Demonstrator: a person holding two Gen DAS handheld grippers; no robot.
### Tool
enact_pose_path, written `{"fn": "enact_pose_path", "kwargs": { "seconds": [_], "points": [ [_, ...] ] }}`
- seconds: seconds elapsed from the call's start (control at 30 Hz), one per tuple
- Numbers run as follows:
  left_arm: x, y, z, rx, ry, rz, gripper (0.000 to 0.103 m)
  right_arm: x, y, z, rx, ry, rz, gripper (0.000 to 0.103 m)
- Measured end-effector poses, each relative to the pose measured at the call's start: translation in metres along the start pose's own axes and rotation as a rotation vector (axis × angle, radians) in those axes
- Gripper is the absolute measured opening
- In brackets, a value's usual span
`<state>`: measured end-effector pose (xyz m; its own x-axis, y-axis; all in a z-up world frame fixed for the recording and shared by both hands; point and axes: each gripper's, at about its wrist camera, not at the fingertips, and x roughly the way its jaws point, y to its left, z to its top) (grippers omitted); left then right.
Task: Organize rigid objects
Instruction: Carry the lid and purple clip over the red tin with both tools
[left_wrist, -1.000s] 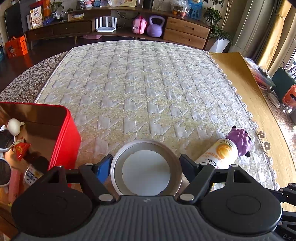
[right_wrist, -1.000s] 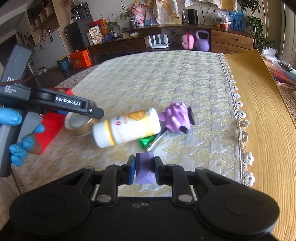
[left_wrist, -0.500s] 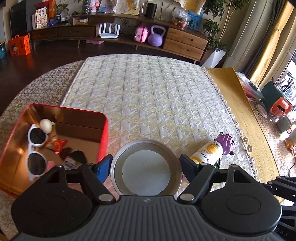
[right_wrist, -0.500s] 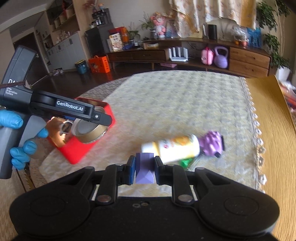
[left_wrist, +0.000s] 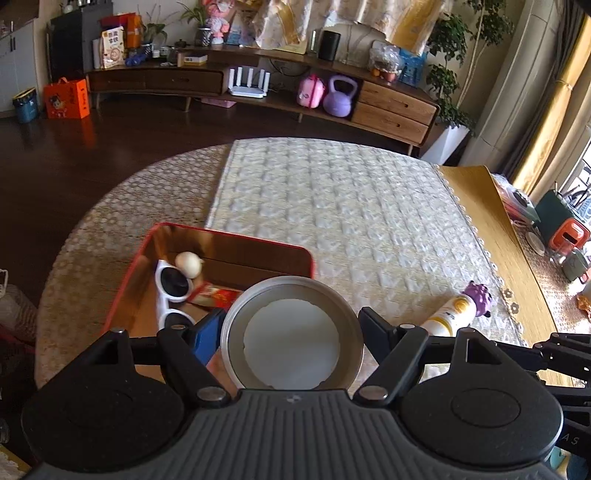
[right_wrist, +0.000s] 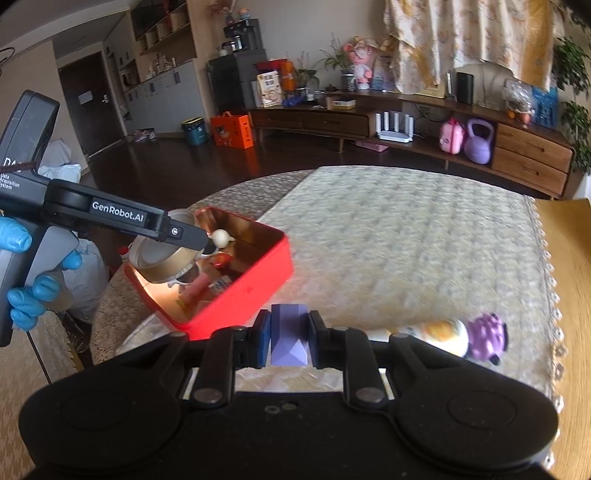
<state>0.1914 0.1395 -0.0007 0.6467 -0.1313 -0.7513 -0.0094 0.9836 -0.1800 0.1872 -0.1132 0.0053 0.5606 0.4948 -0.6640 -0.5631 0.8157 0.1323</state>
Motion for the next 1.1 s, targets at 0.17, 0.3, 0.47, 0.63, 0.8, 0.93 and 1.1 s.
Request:
{"fn": "enact_pose_path", "kwargs": {
  "seconds": [0.17, 0.3, 0.47, 0.63, 0.8, 0.93, 1.1],
  "points": [
    [-0.006, 0.03, 0.001, -0.021, -0.008, 0.038, 0.078, 0.015, 0.017, 0.011, -0.026, 0.007, 0.017, 0.02],
    [-0.003, 0.055, 0.0, -0.043, -0.001, 0.072, 0.078, 0.028, 0.031, 0.021, -0.054, 0.013, 0.029, 0.02],
    [0.007, 0.078, -0.003, -0.052, 0.017, 0.119, 0.078, 0.048, 0.049, 0.03, -0.085, 0.028, 0.039, 0.02],
    [0.019, 0.089, -0.005, -0.039, 0.027, 0.149, 0.078, 0.075, 0.067, 0.038, -0.121, 0.051, 0.043, 0.02],
    [0.032, 0.094, -0.006, -0.013, 0.041, 0.176, 0.078, 0.103, 0.085, 0.039, -0.161, 0.078, 0.04, 0.02],
    [0.044, 0.096, -0.006, -0.005, 0.056, 0.184, 0.078, 0.123, 0.095, 0.037, -0.189, 0.103, 0.031, 0.02],
    [0.054, 0.092, -0.006, 0.022, 0.051, 0.197, 0.078, 0.143, 0.102, 0.036, -0.216, 0.133, 0.02, 0.02]
  ]
}}
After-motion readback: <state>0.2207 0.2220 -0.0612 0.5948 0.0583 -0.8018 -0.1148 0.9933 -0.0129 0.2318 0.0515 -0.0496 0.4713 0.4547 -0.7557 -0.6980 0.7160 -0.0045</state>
